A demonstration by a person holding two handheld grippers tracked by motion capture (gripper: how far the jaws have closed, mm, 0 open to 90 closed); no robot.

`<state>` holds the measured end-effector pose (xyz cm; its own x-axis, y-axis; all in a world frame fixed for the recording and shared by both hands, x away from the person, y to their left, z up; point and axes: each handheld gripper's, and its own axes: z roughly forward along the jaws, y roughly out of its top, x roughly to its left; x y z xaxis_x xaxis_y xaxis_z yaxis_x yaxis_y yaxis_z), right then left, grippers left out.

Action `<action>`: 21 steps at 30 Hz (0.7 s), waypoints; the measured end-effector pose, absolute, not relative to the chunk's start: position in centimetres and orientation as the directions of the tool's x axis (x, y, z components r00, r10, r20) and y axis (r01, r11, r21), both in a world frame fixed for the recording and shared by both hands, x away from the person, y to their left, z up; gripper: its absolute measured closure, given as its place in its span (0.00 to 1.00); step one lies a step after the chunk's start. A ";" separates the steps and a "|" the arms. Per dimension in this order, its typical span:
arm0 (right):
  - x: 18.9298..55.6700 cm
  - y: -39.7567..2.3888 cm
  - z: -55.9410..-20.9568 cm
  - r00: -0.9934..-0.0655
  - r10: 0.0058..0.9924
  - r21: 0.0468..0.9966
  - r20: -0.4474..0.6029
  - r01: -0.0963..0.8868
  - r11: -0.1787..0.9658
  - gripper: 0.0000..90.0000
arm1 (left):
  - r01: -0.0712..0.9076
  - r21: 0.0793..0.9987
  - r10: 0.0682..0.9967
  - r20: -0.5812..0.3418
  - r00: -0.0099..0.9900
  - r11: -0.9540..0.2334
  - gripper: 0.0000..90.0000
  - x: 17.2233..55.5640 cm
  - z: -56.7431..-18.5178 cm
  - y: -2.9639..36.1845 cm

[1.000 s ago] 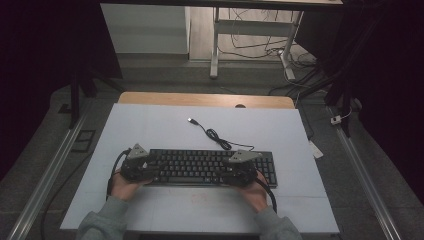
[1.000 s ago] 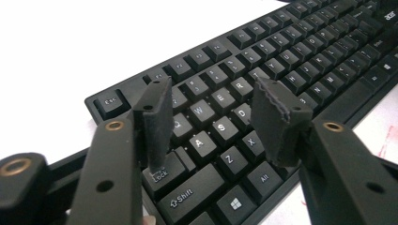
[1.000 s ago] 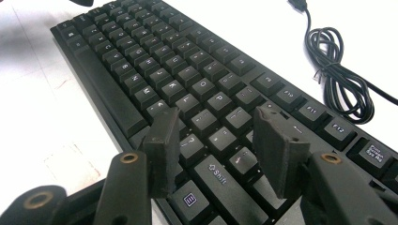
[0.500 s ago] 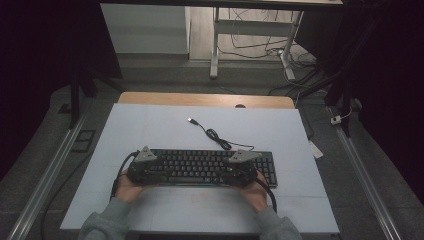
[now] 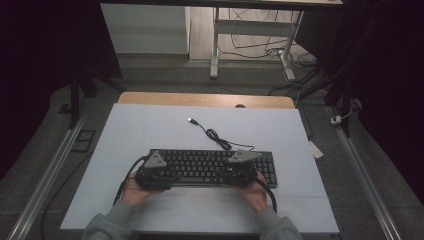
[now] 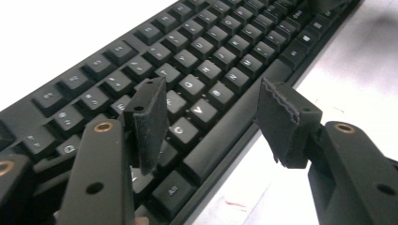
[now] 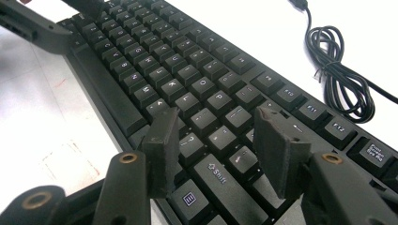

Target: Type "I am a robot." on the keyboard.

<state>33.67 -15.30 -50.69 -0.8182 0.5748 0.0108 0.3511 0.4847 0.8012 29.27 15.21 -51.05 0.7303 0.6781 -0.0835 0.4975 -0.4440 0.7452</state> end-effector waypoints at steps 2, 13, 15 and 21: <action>33.7 -15.3 -50.7 -0.818 0.574 0.799 0.010 0.352 0.487 0.57 | 0.492 0.742 0.668 -0.080 0.740 -0.455 0.50 29.2 -51.1 14.9; 33.7 -15.3 -50.8 -0.817 0.577 0.796 0.010 0.356 0.490 0.57 | 0.463 0.739 0.631 -0.066 0.773 -0.490 0.71 28.8 -51.3 13.8; 33.7 -15.3 -50.8 -0.817 0.577 0.796 0.010 0.355 0.490 0.57 | 0.467 0.736 0.635 -0.066 0.770 -0.490 0.78 28.8 -51.4 13.7; 33.7 -15.2 -50.9 -0.819 0.574 0.794 0.012 0.357 0.492 0.57 | 0.474 0.725 0.634 -0.067 0.771 -0.500 0.98 28.8 -51.7 13.6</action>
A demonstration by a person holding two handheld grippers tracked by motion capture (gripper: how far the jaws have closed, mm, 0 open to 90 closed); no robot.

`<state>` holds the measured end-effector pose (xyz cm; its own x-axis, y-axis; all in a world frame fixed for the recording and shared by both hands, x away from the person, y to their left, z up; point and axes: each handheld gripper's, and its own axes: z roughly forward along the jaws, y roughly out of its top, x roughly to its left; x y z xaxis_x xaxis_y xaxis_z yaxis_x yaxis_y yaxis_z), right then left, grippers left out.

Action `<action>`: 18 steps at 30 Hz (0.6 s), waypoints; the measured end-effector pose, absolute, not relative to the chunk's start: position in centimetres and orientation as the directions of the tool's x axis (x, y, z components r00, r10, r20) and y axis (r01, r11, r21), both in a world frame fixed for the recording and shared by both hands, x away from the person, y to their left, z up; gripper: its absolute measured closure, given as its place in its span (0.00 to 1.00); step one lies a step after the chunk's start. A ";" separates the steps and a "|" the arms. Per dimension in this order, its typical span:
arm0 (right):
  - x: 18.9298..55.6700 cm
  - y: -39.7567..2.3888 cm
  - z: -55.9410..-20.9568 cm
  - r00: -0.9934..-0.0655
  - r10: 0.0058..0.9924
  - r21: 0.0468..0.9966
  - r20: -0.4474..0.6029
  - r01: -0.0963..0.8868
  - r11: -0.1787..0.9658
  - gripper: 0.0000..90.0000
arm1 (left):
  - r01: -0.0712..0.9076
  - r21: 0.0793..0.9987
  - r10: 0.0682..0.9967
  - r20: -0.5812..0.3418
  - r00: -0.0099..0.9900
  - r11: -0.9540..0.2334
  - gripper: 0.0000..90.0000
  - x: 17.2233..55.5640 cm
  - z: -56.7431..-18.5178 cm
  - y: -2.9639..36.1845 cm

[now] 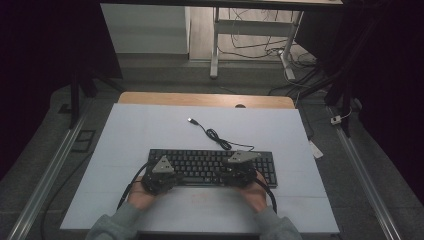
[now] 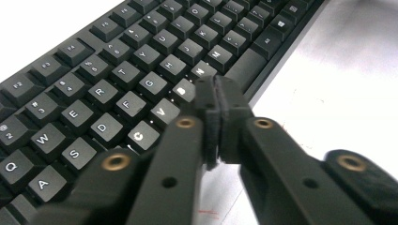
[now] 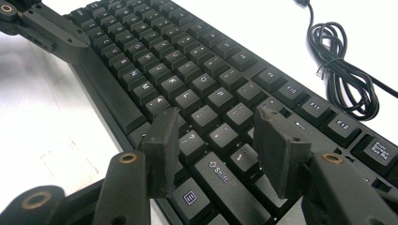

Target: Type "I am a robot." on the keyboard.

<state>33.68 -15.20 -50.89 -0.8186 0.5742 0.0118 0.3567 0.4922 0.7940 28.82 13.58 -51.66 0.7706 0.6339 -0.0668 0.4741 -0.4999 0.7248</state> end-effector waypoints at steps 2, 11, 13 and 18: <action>33.7 -15.2 -50.9 -0.819 0.574 0.793 0.011 0.356 0.494 0.57 | 0.478 0.720 0.635 -0.067 0.770 -0.503 0.99 28.9 -51.8 13.5; 33.7 -15.2 -50.9 -0.817 0.576 0.792 0.009 0.358 0.495 0.57 | 0.494 0.707 0.649 -0.066 0.758 -0.506 0.99 29.1 -52.3 13.4; 33.7 -15.2 -50.9 -0.817 0.576 0.792 0.008 0.357 0.495 0.57 | 0.499 0.702 0.652 -0.066 0.756 -0.507 0.99 29.2 -52.4 13.4; 33.7 -15.2 -50.9 -0.817 0.577 0.792 0.008 0.357 0.495 0.57 | 0.502 0.700 0.653 -0.067 0.755 -0.508 0.99 29.2 -52.5 13.3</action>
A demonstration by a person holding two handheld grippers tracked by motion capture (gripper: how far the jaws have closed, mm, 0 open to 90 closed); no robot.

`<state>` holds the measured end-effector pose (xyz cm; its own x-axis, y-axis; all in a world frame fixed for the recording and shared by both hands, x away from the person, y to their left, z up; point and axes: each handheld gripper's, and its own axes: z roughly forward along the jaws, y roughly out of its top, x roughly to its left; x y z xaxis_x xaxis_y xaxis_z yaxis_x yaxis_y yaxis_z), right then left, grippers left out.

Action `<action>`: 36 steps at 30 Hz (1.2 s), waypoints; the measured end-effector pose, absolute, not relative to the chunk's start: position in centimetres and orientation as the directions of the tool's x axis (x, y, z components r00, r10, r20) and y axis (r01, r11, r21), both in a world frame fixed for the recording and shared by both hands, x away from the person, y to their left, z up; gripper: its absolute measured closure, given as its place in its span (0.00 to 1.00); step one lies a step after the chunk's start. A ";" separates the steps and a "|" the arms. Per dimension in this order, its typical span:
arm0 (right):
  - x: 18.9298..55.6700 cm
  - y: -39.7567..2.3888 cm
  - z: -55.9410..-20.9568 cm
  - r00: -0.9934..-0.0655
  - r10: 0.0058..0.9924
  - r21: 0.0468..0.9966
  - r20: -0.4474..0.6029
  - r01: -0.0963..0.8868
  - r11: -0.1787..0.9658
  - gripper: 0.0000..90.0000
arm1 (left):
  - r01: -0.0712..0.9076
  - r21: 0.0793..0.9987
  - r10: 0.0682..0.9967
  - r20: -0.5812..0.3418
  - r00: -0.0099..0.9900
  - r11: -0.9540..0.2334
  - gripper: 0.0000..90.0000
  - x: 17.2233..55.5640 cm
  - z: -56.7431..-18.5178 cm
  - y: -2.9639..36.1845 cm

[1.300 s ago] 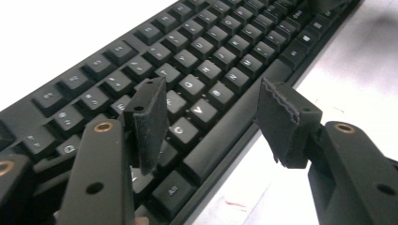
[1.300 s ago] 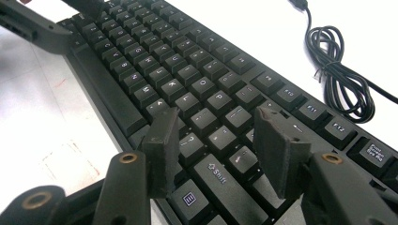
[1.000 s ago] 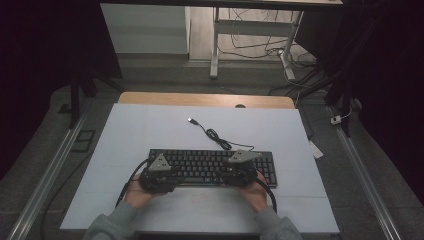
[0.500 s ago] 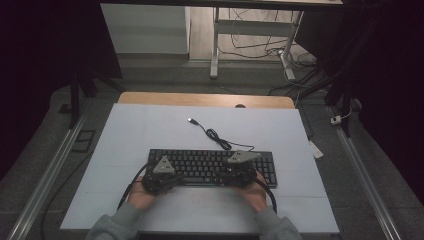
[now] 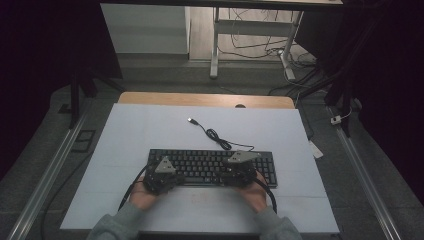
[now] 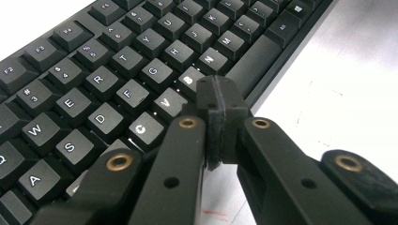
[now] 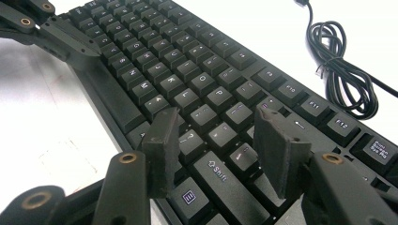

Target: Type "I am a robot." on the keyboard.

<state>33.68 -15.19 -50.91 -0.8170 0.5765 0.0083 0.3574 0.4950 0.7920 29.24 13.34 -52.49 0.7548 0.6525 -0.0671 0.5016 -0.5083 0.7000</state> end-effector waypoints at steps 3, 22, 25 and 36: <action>33.7 -15.2 -50.9 -0.817 0.576 0.790 0.006 0.357 0.498 0.57 | 0.502 0.700 0.658 -0.061 0.750 -0.508 0.99 29.2 -52.7 13.0; 33.7 -15.3 -50.8 -0.816 0.579 0.794 0.002 0.353 0.495 0.57 | 0.487 0.774 0.687 -0.095 0.721 -0.404 0.81 29.0 -50.9 15.4; 33.7 -15.3 -50.8 -0.815 0.579 0.794 0.002 0.353 0.495 0.56 | 0.498 0.775 0.703 -0.098 0.704 -0.390 0.73 29.2 -50.9 16.0; 33.7 -15.2 -50.8 -0.815 0.579 0.792 -0.001 0.353 0.498 0.56 | 0.577 0.735 0.766 -0.125 0.630 -0.355 0.47 30.1 -51.3 17.8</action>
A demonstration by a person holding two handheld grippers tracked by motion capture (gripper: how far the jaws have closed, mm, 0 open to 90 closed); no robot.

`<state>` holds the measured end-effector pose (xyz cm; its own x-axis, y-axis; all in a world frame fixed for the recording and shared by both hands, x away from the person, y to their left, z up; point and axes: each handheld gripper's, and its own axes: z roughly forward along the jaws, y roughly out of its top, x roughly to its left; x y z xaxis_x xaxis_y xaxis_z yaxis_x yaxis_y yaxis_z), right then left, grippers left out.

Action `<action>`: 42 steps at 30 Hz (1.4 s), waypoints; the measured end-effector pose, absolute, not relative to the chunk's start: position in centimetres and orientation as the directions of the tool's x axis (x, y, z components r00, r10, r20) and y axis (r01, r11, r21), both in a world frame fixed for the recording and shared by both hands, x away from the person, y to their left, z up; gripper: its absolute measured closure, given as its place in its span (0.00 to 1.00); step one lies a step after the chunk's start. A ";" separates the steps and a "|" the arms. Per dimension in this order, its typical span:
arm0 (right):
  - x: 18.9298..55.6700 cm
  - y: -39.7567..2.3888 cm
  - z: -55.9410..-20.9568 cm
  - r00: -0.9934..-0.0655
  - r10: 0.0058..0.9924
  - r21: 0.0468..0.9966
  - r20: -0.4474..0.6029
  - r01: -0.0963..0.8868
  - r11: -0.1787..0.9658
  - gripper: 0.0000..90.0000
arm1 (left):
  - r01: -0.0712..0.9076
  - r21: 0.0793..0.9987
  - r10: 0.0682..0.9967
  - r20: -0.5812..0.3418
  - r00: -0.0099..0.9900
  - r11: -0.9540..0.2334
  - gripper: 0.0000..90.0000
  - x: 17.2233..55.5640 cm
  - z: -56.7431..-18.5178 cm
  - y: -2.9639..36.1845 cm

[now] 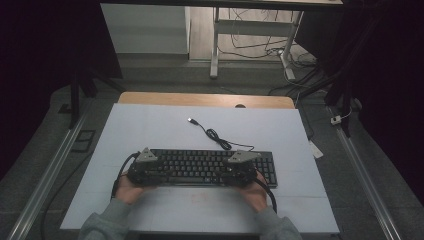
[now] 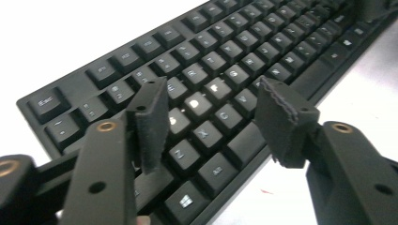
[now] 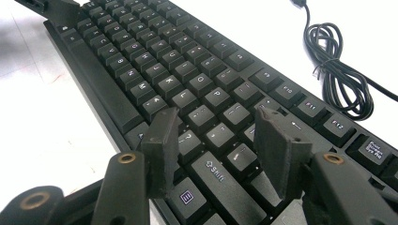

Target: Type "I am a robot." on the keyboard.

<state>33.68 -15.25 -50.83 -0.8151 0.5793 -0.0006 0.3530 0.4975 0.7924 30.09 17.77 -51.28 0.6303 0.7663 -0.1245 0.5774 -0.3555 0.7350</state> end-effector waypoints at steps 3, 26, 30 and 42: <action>33.7 -15.2 -50.9 -0.815 0.580 0.792 0.000 0.354 0.497 0.56 | 0.584 0.735 0.774 -0.129 0.620 -0.345 0.44 30.1 -51.3 18.0; 33.7 -15.2 -50.9 -0.815 0.580 0.788 -0.004 0.354 0.503 0.56 | 0.582 0.744 0.787 -0.125 0.604 -0.328 0.42 30.8 -51.2 17.9; 33.7 -15.1 -50.9 -0.815 0.579 0.785 -0.007 0.354 0.508 0.56 | 0.573 0.745 0.781 -0.114 0.613 -0.341 0.43 31.3 -51.1 17.2; 33.7 -15.4 -50.9 -0.810 0.587 0.789 -0.005 0.358 0.500 0.56 | 0.533 0.740 0.750 -0.060 0.659 -0.409 0.56 33.1 -50.5 15.6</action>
